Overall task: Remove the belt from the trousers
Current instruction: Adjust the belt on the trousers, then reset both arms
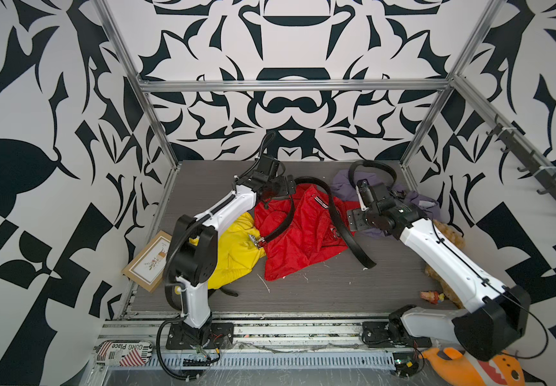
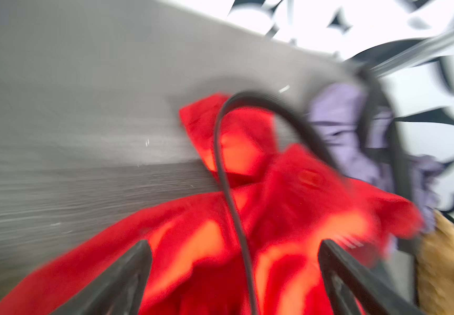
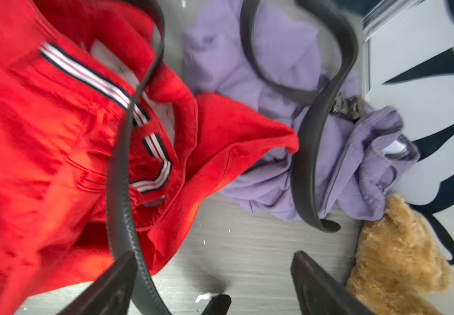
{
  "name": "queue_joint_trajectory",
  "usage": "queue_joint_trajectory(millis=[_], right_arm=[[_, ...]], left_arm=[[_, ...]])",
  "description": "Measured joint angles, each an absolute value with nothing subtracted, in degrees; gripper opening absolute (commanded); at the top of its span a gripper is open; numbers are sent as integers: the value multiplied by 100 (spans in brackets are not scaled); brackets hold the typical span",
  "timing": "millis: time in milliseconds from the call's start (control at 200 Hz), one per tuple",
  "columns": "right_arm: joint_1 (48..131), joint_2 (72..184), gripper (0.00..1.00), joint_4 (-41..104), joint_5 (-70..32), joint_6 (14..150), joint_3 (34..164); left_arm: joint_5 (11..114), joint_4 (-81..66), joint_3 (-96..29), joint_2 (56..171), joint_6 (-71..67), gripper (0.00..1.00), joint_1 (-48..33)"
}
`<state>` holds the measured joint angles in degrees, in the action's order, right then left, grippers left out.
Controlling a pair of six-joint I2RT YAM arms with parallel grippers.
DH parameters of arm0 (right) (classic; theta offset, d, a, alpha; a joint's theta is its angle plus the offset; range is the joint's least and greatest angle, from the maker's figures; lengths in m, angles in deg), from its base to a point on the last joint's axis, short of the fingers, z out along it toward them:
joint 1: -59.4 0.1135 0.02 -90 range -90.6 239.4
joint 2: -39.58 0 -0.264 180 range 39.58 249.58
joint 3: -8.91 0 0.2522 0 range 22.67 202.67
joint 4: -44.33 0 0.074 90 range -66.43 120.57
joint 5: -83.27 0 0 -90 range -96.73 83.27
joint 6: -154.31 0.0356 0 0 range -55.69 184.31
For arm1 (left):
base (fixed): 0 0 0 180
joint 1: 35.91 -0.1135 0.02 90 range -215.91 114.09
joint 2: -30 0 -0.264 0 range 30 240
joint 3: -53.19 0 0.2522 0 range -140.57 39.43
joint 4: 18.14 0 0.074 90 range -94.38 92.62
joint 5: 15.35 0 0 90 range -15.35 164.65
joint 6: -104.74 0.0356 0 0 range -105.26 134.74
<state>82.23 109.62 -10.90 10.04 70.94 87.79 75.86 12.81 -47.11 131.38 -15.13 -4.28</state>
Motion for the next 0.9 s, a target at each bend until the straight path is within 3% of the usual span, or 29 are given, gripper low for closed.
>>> queue_joint_trajectory(millis=[160, 355, 655, 900], right_arm=[[8022, 10258, 98, -411, 818, 6738, 8019], [7480, 10134, 98, 717, 187, 6543, 6906], [7041, 10394, 98, 2717, -189, 6039, 5547], [6663, 11198, 98, 4647, -491, 5918, 4716]], left_arm=[[8102, 527, -3498, 11223, -824, 99, -189], [8808, 188, -1889, 9886, 127, 99, -321], [8915, -817, 639, 8664, 946, 99, -1241], [8955, -2227, 1796, 8644, 1331, 99, -1501]])
